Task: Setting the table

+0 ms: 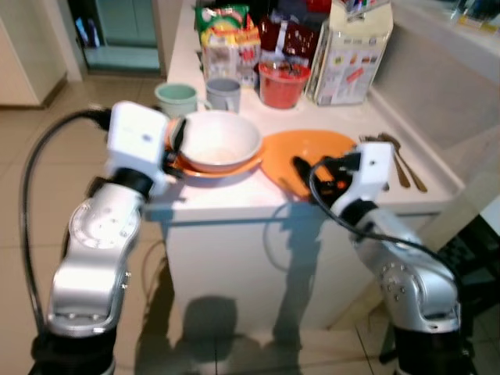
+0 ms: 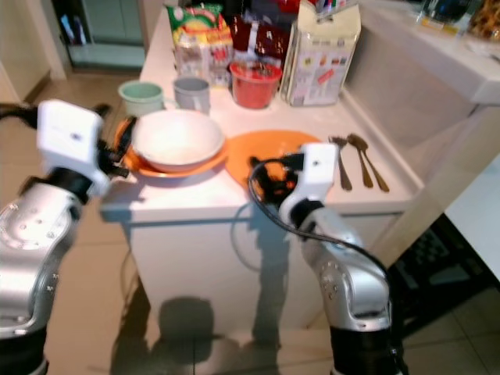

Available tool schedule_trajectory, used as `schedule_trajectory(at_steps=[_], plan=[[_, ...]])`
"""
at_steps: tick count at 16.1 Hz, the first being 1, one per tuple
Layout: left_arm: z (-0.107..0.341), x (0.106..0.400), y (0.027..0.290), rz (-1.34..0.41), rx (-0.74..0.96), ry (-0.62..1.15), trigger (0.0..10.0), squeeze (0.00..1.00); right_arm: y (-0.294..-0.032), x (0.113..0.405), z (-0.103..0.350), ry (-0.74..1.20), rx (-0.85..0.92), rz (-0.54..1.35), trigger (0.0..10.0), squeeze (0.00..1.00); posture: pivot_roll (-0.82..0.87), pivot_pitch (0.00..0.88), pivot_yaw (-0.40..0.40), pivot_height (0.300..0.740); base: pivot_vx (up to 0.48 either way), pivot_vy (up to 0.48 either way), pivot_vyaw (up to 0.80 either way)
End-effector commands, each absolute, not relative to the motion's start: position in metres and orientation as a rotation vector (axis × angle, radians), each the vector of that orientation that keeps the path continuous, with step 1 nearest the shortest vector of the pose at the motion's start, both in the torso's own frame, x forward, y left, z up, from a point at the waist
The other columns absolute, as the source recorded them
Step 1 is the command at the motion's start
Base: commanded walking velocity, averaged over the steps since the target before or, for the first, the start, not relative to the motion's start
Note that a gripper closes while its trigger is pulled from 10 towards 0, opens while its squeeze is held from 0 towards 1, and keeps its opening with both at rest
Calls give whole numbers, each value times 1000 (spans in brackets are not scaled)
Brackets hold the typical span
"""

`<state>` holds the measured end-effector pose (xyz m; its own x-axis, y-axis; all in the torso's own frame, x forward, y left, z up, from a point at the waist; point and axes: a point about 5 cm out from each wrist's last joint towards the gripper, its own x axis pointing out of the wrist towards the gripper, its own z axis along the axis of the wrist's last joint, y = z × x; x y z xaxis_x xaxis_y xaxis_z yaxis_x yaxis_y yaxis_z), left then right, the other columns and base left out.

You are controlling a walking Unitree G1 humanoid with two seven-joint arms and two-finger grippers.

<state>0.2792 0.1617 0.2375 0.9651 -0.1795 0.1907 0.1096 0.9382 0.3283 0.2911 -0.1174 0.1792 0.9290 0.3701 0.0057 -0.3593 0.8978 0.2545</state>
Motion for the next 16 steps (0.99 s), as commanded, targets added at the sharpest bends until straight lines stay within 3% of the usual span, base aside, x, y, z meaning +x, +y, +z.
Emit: schedule_trajectory(at_steps=[1, 13, 16], plan=[[239, 280, 152, -179, 349, -234, 10000, 0, -127, 292, 182, 29, 247, 345, 10000, 0, 75, 0, -55, 740, 0, -480, 0], [235, 286, 153, -115, 246, -206, 10000, 0, -130, 293, 185, 28, 255, 334, 10000, 0, 70, 0, -64, 740, 0, -40, -39], [231, 286, 152, -112, 234, -194, 10000, 0, -128, 293, 185, 24, 233, 350, 10000, 0, 71, 0, -73, 740, 305, 0, -194]])
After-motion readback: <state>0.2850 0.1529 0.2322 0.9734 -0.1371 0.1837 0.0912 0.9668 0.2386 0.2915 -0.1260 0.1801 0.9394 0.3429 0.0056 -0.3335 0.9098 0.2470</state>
